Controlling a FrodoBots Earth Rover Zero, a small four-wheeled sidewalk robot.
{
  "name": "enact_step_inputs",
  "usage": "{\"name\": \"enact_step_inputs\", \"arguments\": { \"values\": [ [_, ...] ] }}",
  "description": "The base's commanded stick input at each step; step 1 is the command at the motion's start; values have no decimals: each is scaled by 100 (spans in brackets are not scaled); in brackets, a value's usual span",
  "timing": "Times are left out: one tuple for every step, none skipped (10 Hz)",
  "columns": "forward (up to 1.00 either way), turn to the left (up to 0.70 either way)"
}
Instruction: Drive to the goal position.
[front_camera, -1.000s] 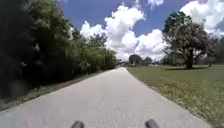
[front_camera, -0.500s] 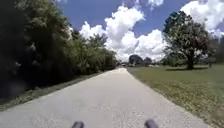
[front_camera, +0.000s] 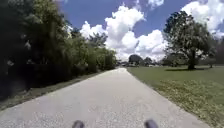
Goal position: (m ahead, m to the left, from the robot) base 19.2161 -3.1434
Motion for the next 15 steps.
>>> {"name": "enact_step_inputs", "arguments": {
  "values": [
    [50,0],
    [50,0],
    [50,0],
    [50,0],
    [50,0],
    [50,0],
    [50,0],
    [50,0],
    [50,0],
    [50,0],
    [50,0],
    [50,0],
    [50,0],
    [50,0],
    [50,0]
  ]
}}
